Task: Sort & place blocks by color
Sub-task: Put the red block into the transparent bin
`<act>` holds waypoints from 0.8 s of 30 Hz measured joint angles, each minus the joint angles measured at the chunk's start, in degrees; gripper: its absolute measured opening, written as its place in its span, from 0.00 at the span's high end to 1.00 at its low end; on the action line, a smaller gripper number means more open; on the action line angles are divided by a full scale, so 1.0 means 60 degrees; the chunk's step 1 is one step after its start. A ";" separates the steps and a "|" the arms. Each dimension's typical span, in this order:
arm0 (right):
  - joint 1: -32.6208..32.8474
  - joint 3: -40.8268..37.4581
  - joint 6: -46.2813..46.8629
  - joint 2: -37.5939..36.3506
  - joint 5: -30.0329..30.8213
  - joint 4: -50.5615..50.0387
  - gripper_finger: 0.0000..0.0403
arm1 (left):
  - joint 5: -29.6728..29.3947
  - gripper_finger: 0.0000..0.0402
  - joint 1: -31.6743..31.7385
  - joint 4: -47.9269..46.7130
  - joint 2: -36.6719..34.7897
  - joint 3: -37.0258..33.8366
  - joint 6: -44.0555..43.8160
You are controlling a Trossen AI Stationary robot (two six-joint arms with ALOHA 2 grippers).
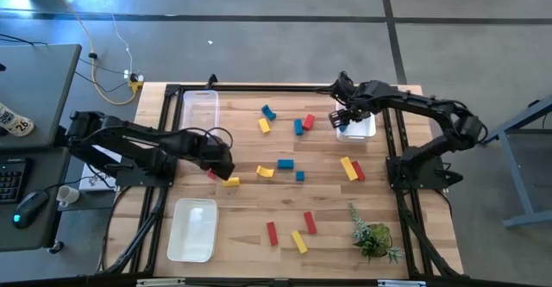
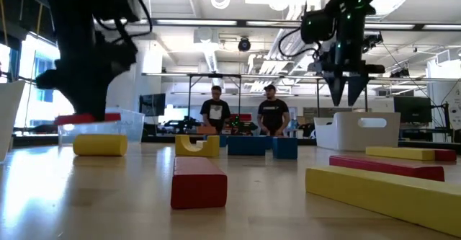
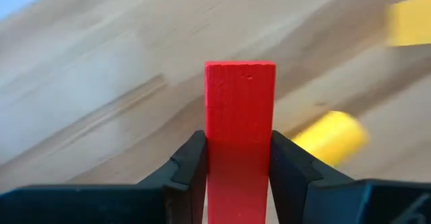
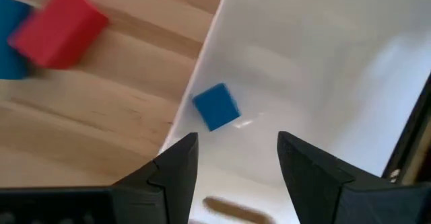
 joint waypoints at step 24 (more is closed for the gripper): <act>0.2925 0.0000 0.1661 -0.1639 -0.1569 0.5627 0.53 | -0.1904 0.76 0.4030 -0.0523 -0.2154 0.1281 0.6082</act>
